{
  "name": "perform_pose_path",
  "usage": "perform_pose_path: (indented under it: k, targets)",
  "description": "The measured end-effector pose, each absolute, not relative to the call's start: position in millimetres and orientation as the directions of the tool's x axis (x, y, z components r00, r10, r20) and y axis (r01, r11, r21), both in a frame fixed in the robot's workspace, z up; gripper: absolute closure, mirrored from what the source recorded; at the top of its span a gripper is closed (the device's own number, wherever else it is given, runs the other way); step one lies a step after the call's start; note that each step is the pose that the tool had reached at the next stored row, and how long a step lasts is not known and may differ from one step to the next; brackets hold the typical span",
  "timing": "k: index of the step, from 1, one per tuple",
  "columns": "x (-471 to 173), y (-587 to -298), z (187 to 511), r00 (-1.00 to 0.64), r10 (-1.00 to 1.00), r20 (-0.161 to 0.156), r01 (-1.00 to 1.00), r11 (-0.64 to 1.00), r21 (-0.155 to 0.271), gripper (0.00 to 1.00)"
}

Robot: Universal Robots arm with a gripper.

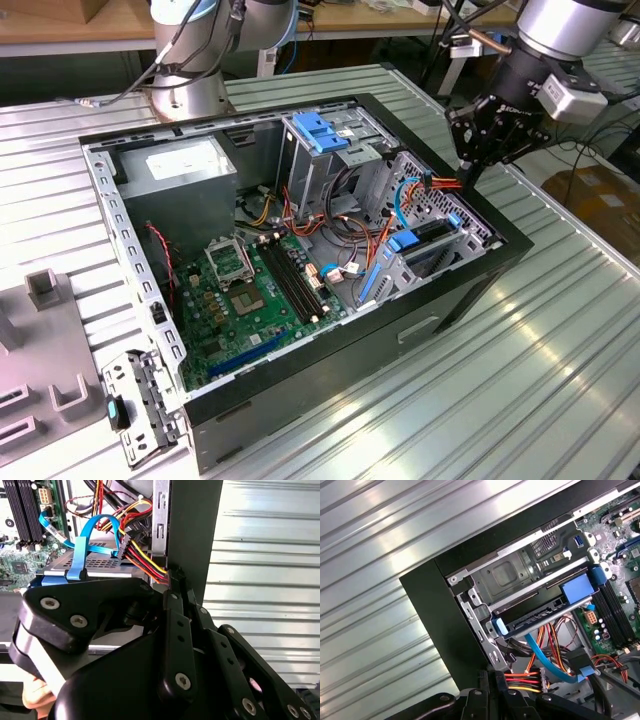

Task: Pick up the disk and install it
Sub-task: 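Insert the first disk wire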

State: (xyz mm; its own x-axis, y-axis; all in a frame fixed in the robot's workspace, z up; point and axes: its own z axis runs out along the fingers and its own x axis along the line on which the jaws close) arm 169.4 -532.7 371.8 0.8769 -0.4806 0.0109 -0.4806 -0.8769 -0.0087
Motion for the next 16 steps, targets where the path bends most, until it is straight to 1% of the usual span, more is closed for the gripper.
perform_pose_path:
  k: [9, 16]
  targets:
    - [169.2, -532.7, 371.1, 0.806, -0.592, 0.011, -0.592, -0.806, -0.009, 0.84]
    - [159.2, -532.7, 370.9, 0.792, -0.611, 0.011, -0.611, -0.792, -0.009, 0.84]
